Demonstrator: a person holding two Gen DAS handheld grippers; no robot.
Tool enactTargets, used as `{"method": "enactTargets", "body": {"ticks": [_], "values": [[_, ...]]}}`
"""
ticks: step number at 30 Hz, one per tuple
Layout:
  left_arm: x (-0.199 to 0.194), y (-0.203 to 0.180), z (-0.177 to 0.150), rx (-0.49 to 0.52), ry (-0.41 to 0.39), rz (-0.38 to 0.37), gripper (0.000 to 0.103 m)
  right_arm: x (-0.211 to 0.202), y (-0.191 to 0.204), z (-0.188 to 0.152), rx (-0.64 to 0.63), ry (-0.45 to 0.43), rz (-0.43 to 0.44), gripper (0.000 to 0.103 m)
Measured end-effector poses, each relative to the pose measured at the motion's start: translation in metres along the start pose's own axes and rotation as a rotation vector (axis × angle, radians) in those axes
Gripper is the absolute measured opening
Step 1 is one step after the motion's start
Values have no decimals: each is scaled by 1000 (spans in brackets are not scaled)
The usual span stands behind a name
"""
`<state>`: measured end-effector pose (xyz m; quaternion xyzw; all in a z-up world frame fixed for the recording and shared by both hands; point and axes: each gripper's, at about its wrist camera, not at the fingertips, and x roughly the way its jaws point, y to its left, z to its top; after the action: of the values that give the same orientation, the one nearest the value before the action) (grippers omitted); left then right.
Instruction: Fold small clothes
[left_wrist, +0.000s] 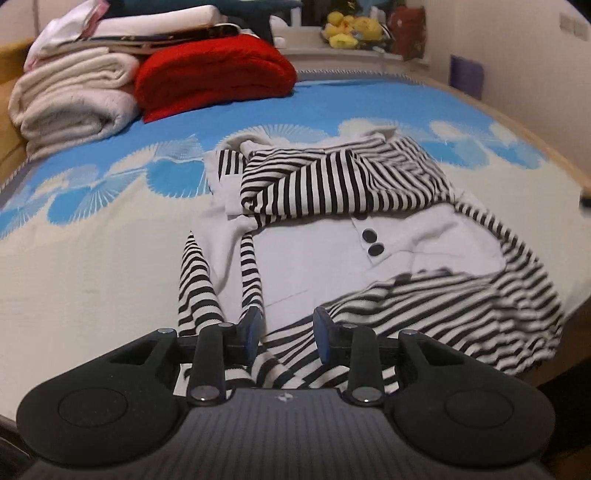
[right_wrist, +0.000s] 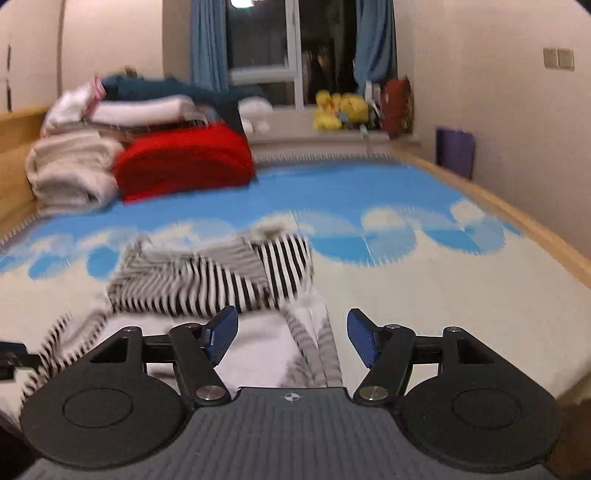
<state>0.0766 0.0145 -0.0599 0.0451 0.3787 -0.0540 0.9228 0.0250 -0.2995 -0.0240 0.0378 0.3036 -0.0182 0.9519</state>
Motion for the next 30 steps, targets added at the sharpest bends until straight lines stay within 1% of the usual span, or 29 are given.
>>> {"method": "enactTargets", "body": {"ticks": [1, 3, 6, 8, 10, 11, 13, 14, 15, 16, 17, 19, 21, 22, 23, 24, 25, 26, 27, 28, 29, 30], "values": [[0, 3, 0, -14, -8, 0, 35, 2, 0, -3, -6, 18, -9, 66], [-4, 8, 0, -29, -14, 15, 35, 2, 1, -6, -26, 25, -3, 66], [-12, 15, 0, -45, 2, 39, 35, 3, 1, -10, -42, 39, -14, 66], [-21, 21, 4, -69, -14, 24, 35, 0, -3, -10, -23, 41, -12, 66], [-24, 25, 3, -57, -43, 6, 35, 1, -6, -11, 1, 47, -17, 66], [-22, 26, 0, -45, -45, 6, 35, 3, -7, -12, 11, 52, -20, 65], [-10, 31, -12, -36, -24, 16, 35, 6, -9, -12, 24, 59, -28, 64], [0, 33, -14, -49, 23, 40, 32, 8, -10, -12, 28, 63, -34, 64], [6, 38, -14, -85, 47, 46, 29, 9, -11, -13, 31, 66, -37, 63], [9, 43, -14, -132, 50, 25, 30, 11, -11, -14, 34, 71, -40, 62], [11, 46, -13, -149, 49, 21, 30, 13, -12, -14, 35, 75, -42, 62], [13, 47, -12, -142, 47, 44, 30, 14, -13, -16, 41, 82, -50, 61], [13, 48, -10, -149, 50, 51, 30, 15, -15, -18, 51, 90, -51, 60], [8, 46, -7, -144, 26, 64, 30, 14, -15, -18, 48, 85, -47, 54], [-1, 43, -2, -116, -28, 75, 30, 7, -16, -14, 36, 40, -52, 49], [-13, 38, 3, -78, -93, 79, 31, -3, -17, -8, 36, -39, -65, 49], [-21, 35, 6, -52, -136, 71, 33, -13, -20, -3, 46, -108, -76, 51], [-27, 33, 9, -40, -160, 52, 34, -20, -24, 1, 64, -152, -87, 53], [-27, 33, 9, -40, -157, 32, 34, -22, -27, 2, 77, -158, -102, 53], [-25, 33, 7, -49, -140, 17, 34, -24, -29, 1, 84, -166, -139, 52], [-21, 35, 6, -69, -117, 14, 34, -24, -30, 0, 91, -179, -176, 53], [-18, 38, 5, -87, -104, 17, 34, -25, -31, 0, 99, -187, -182, 54]]}}
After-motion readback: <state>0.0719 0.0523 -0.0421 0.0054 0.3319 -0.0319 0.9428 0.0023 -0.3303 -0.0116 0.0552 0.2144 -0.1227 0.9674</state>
